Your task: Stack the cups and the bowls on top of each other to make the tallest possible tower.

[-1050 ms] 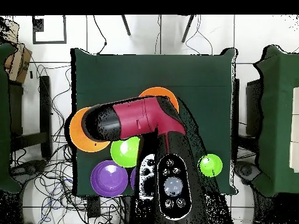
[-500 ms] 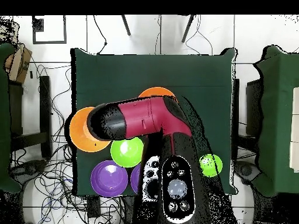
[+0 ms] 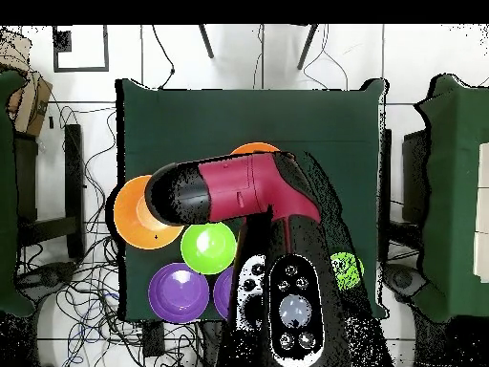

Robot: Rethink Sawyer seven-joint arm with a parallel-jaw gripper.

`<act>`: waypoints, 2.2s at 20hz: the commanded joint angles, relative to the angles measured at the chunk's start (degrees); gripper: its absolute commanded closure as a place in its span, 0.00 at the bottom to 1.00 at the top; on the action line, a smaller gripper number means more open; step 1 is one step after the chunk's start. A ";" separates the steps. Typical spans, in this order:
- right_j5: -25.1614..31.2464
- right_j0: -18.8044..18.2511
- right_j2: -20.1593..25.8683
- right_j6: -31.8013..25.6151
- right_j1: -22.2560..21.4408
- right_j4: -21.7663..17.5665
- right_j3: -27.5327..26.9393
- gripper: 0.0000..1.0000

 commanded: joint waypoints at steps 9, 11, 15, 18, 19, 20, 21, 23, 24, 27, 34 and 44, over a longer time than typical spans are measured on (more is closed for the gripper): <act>4.05 -1.57 1.74 -6.21 4.62 -4.47 -5.14 1.00; 3.83 -1.66 1.70 -6.58 4.76 -4.69 -5.24 1.00; 2.70 -1.62 1.17 -6.57 4.84 -5.24 -4.37 1.00; 2.27 -1.86 1.22 -6.88 5.44 -5.37 -4.67 1.00; 2.53 -1.96 1.36 -7.12 5.97 -5.41 -5.49 1.00; 2.54 -1.96 1.36 -7.18 6.08 -5.46 -5.62 1.00; 2.69 -2.02 1.37 -7.27 6.40 -5.52 -6.14 1.00; 2.65 -2.18 1.43 -7.47 7.13 -5.69 -6.89 1.00; 2.75 -2.19 1.44 -7.53 7.24 -5.65 -7.03 1.00; 2.18 -1.88 1.17 -7.02 7.68 -5.81 -7.04 1.00; 1.11 -1.35 0.59 -6.29 9.62 -6.39 -8.35 1.00; -0.35 -0.73 -0.30 -5.39 9.16 -6.15 -6.51 1.00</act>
